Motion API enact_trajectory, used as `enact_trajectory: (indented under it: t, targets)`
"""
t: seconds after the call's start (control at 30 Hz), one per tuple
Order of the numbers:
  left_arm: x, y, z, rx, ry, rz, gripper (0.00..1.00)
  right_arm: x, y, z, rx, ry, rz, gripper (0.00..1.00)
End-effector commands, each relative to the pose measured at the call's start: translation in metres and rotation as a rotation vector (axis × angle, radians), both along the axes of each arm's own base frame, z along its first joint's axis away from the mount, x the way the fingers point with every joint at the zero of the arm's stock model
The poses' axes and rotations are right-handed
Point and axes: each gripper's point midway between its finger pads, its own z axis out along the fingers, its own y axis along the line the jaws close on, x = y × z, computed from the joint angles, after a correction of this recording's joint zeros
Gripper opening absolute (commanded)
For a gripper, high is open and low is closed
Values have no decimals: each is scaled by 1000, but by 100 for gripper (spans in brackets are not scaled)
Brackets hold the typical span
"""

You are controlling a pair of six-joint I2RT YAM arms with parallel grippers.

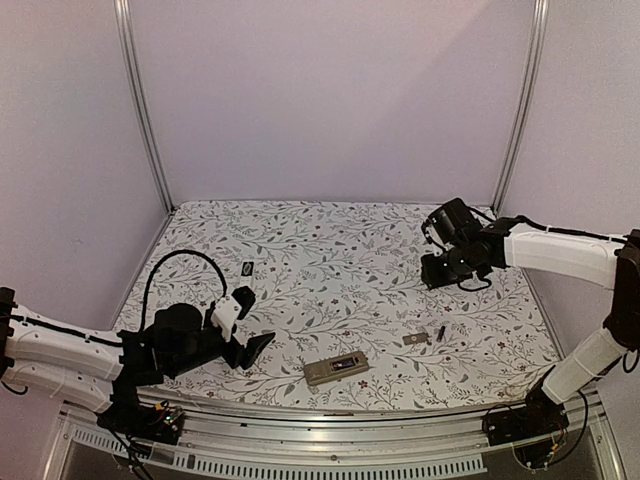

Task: Load the batteries into the remote control
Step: Pick up the battery at the center of the board.

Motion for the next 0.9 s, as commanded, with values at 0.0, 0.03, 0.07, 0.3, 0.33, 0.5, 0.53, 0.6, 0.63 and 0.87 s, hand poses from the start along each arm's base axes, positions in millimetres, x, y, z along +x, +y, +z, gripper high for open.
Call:
enact_trajectory:
  t: [0.0,0.03,0.07,0.3,0.33,0.5,0.53,0.6,0.63,0.87]
  targets:
    - [5,-4,6,-1,-3,-2,82,-33,-57,-45,10,226,-273,35]
    - [5,-4,5,0,-2,-3,82,-36,-62,-55,21,267,-292,36]
    - [4,-4,5,2,0,-5,82,-41,-65,-65,25,311,-306,35]
    - [4,-4,5,0,1,-6,82,-54,-69,-94,9,402,-325,34]
    - [4,-4,5,0,1,-6,82,-56,-70,-96,8,408,-326,34]
    - [4,-5,4,6,1,-8,82,-74,-61,-111,66,486,-311,33]
    - [4,-5,3,9,1,-7,82,-78,-62,-115,67,500,-315,33]
    - [4,-5,4,6,-1,-7,82,-82,-63,-119,64,512,-321,32]
    - [4,-5,5,4,-1,-8,82,-83,-64,-120,62,515,-322,31]
    - [4,-5,6,1,-4,-10,82,-90,-63,-120,52,523,-319,30]
